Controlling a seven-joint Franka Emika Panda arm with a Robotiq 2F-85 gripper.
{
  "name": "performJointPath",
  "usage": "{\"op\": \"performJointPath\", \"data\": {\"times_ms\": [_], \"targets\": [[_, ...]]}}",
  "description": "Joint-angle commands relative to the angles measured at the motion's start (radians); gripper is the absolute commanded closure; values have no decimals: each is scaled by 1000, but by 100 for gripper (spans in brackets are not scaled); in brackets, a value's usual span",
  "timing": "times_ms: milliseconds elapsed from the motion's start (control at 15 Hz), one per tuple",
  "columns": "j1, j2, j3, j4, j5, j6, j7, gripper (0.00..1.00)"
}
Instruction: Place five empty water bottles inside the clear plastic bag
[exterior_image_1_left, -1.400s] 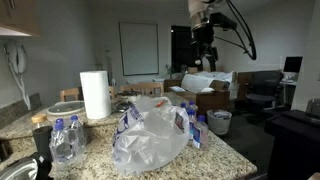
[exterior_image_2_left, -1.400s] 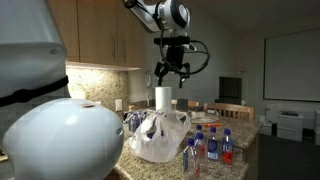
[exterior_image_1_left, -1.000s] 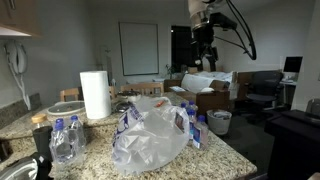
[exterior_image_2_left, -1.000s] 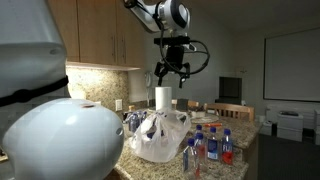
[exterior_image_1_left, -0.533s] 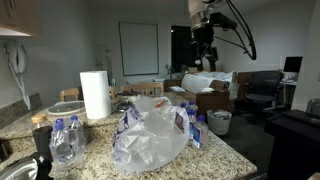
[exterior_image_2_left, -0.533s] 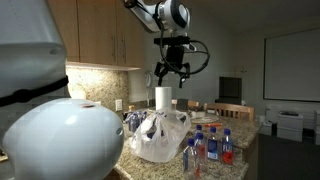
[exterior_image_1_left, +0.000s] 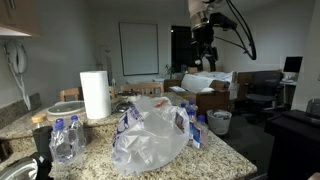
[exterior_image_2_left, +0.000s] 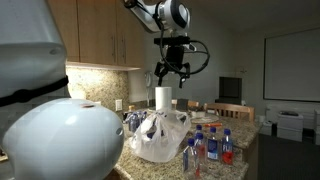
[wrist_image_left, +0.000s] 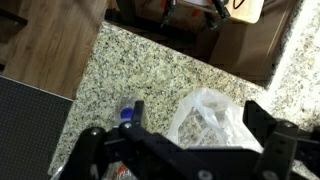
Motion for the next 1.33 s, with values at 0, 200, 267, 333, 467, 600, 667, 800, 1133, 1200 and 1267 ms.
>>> {"op": "performJointPath", "data": {"times_ms": [0, 200, 267, 333, 467, 600, 667, 800, 1133, 1200, 1267], "targets": [[-11, 11, -2, -25, 34, 40, -17, 0], [-25, 38, -10, -57, 42, 137, 4, 0], [-31, 53, -12, -69, 35, 200, 12, 0], [-40, 87, -16, -66, 26, 258, 21, 0], [-57, 137, -25, -68, 26, 373, 37, 0], [-69, 183, -32, -72, 36, 456, 53, 0], [-77, 199, -37, -75, 34, 496, 53, 0], [-90, 230, -43, -51, 24, 516, 59, 0], [-89, 218, -44, -62, 54, 515, 8, 0], [-88, 212, -45, -81, 83, 541, -11, 0], [-88, 217, -47, -97, 122, 572, -22, 0]]}}
